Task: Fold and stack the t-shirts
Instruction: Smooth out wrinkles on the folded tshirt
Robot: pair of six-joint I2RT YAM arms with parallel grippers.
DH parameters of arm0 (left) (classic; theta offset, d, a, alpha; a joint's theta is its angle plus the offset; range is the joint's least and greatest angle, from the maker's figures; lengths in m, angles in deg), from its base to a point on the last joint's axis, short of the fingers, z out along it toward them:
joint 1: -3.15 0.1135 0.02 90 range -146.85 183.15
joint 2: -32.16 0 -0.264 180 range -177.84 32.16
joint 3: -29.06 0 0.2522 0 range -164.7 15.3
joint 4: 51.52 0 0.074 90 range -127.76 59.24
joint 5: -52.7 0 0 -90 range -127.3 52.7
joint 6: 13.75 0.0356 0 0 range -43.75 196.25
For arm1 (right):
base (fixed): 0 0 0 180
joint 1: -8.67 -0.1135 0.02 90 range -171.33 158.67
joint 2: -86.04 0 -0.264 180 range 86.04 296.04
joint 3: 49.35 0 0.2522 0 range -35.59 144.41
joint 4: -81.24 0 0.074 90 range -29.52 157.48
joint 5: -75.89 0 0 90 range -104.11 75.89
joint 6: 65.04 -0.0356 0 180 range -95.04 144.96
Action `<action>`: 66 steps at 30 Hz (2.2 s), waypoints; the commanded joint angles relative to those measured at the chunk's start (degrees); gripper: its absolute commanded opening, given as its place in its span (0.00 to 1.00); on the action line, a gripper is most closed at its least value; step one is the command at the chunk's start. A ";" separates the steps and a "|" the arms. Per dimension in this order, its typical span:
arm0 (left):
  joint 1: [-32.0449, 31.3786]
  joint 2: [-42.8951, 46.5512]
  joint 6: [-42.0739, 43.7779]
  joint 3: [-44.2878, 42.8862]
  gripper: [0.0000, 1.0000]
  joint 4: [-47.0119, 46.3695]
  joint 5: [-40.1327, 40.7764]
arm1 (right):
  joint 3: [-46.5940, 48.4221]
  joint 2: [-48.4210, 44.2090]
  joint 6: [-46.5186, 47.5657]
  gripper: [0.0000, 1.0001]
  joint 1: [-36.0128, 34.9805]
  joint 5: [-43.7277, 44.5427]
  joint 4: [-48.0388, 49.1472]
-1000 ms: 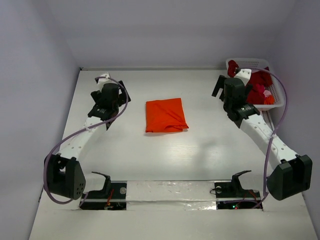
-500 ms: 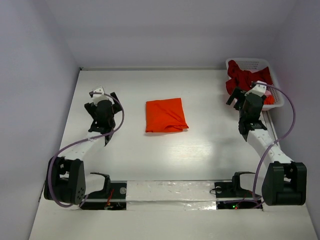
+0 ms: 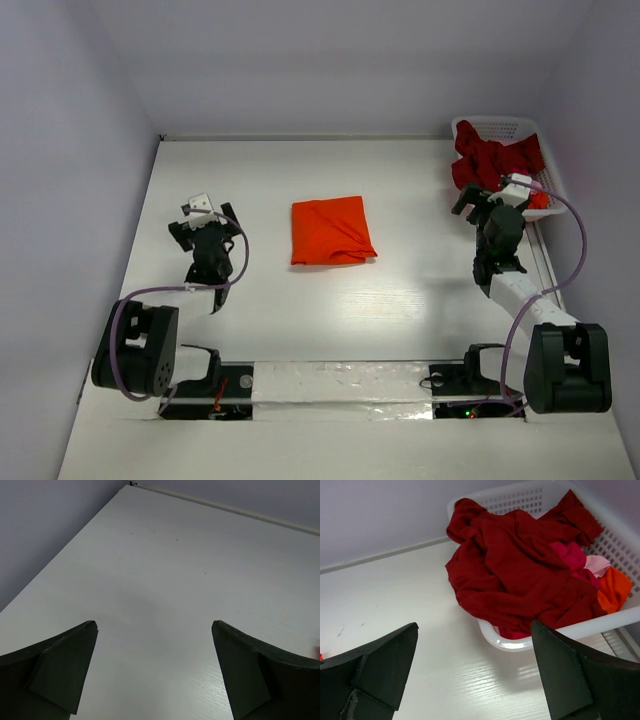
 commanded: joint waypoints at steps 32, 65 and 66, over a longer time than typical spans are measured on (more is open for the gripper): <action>3.60 -7.23 7.24 4.37 0.99 -28.16 -11.52 | -16.38 6.69 4.35 1.00 -0.05 -4.37 49.50; 3.96 -9.95 11.19 12.45 0.99 -45.38 -21.64 | -15.32 6.25 5.32 1.00 -0.05 -8.95 47.30; 3.95 -9.34 11.11 11.94 0.99 -42.34 -20.84 | -16.11 6.16 5.32 1.00 -0.05 -8.42 48.00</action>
